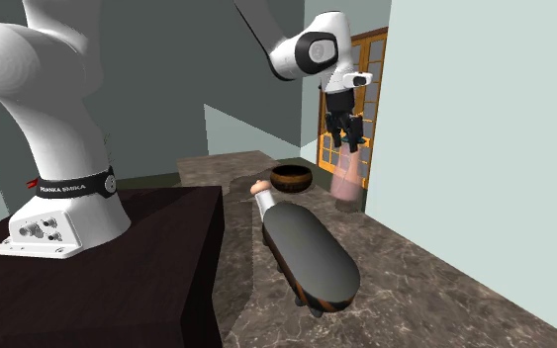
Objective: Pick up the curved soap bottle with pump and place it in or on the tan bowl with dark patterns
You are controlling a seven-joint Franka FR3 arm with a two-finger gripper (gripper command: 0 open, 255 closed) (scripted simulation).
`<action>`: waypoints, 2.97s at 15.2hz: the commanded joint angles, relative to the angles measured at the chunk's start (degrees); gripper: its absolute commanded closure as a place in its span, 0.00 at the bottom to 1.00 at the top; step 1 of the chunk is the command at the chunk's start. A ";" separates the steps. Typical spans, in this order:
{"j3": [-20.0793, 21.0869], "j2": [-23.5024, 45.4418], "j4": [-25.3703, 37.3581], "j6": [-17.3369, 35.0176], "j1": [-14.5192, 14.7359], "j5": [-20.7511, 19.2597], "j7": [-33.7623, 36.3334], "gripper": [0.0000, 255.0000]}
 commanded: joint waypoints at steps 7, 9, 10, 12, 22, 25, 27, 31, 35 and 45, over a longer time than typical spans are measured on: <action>0.75 -4.18 1.27 -5.38 -0.55 1.46 -1.12 1.00; 1.00 -4.58 1.33 -5.89 0.43 1.03 0.40 1.00; 1.22 -4.75 1.37 -6.16 1.44 0.55 1.96 1.00; 1.69 -4.96 1.67 -6.80 3.42 -0.44 5.08 1.00; 4.14 -3.21 7.21 -11.81 13.32 -5.22 20.00 1.00; 4.85 -1.75 10.23 -13.88 16.28 -6.59 24.09 1.00; 5.26 -0.54 12.61 -15.42 18.31 -7.45 26.68 1.00; 5.97 2.49 18.29 -18.86 22.42 -9.10 31.48 1.00; 6.49 6.38 25.38 -22.87 26.67 -10.63 35.71 1.00; 5.98 11.66 28.13 -20.96 29.72 -12.78 39.41 1.00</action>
